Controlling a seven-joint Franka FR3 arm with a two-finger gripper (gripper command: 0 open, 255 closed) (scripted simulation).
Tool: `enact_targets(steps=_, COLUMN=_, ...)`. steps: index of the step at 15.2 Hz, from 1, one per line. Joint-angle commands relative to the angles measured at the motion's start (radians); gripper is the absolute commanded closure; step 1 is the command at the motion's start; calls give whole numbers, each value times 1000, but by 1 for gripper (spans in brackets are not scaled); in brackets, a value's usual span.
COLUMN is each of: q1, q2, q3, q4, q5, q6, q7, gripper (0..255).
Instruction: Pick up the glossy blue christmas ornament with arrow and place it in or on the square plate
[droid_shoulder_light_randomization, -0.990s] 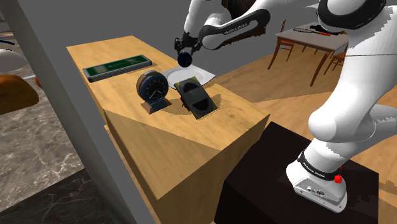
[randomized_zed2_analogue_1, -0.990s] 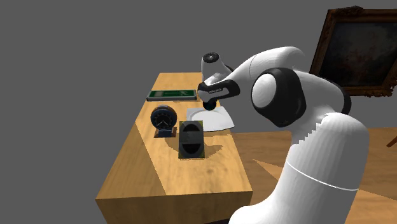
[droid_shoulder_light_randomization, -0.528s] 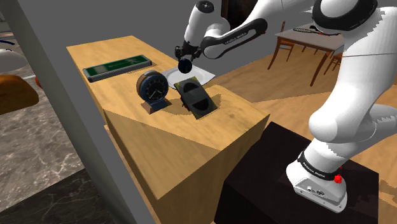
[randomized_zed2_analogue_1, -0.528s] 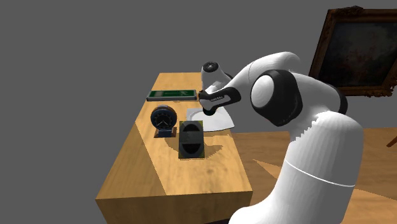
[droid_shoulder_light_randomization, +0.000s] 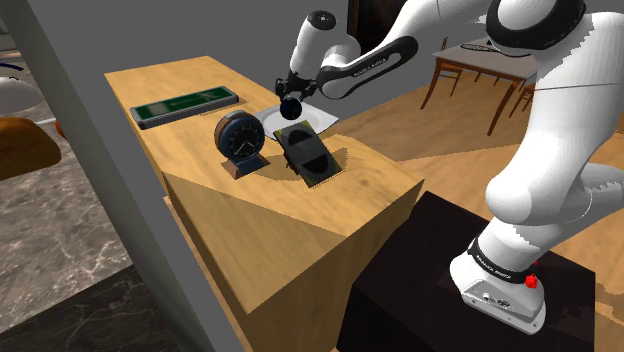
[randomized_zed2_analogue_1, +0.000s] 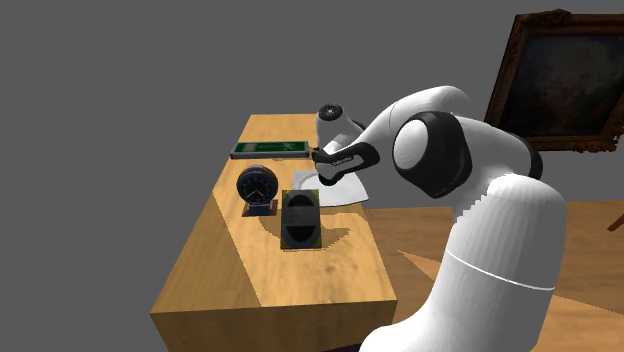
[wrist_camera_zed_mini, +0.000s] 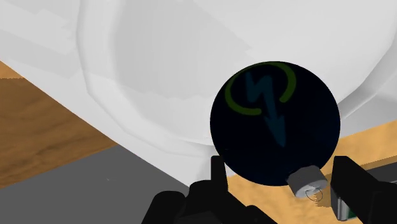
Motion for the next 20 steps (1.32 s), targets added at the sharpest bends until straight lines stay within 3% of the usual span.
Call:
enact_targets(steps=1, q1=0, q2=0, q3=0, q4=0, q5=0, q6=1, q7=0, gripper=255)
enact_targets(steps=2, q1=0, q2=0, q3=0, q4=0, q5=0, q6=1, q7=0, gripper=255)
enact_targets(steps=3, q1=0, q2=0, q3=0, q4=0, q5=0, q6=1, q7=0, gripper=0)
enact_targets(steps=8, q1=0, q2=0, q3=0, q4=0, q5=0, q6=1, q7=0, gripper=0)
enact_targets(steps=12, q1=-87, q2=-136, q3=85, q4=-86, q5=122, q6=-14, q7=-63, gripper=0)
enact_targets(steps=20, q1=-87, q2=-136, q3=85, q4=-86, q5=123, q6=-14, q7=-63, gripper=0)
